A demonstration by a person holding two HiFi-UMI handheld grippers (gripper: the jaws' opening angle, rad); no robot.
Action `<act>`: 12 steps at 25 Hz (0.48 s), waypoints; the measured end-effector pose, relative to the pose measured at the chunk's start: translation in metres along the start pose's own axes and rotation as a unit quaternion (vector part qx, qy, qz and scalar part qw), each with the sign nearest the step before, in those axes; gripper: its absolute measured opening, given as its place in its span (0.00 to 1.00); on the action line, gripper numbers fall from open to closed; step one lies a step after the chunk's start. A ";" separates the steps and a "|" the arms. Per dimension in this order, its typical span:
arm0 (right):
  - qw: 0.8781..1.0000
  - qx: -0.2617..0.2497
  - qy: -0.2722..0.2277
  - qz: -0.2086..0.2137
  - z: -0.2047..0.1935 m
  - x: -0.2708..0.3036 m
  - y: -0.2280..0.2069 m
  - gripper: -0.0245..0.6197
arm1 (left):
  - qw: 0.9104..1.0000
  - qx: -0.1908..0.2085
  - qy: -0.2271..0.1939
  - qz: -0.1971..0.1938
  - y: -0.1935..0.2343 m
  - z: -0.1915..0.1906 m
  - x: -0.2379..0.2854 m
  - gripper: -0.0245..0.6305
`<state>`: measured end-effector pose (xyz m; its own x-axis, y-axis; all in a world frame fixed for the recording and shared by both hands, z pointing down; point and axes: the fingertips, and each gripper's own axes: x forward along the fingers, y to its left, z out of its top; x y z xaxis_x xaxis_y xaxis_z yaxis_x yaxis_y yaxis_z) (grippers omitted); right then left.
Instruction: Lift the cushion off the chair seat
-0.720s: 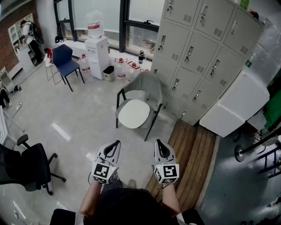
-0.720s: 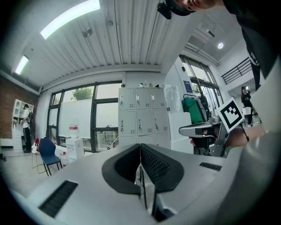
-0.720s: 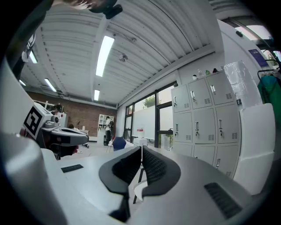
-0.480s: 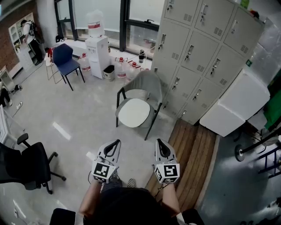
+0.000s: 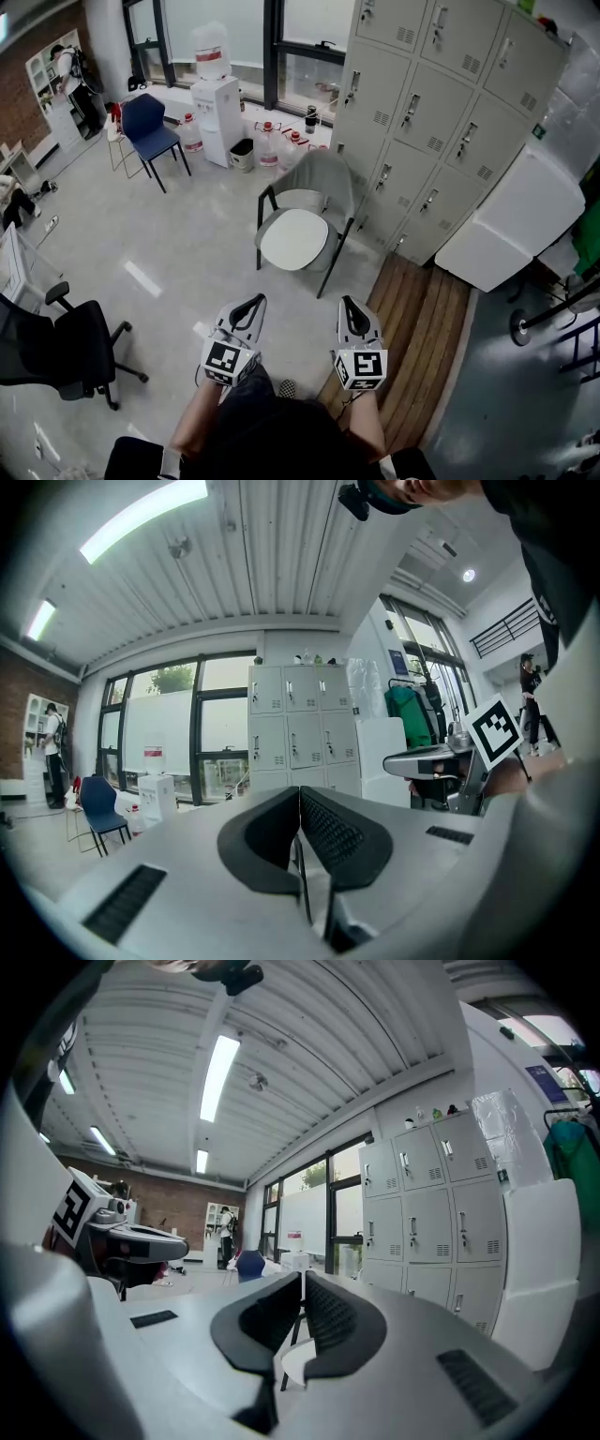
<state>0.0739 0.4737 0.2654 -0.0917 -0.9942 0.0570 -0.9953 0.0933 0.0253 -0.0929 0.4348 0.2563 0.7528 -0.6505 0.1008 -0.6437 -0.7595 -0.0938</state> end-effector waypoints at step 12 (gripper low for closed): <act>0.999 0.017 0.001 -0.034 -0.011 0.037 -0.046 0.09 | 0.999 0.010 0.013 -0.032 0.014 -0.007 0.064 0.06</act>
<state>0.1166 0.4329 0.2778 -0.0239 -0.9980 0.0592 -0.9997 0.0236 -0.0053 -0.0549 0.3820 0.2686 0.7882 -0.6010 0.1325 -0.5918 -0.7992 -0.1052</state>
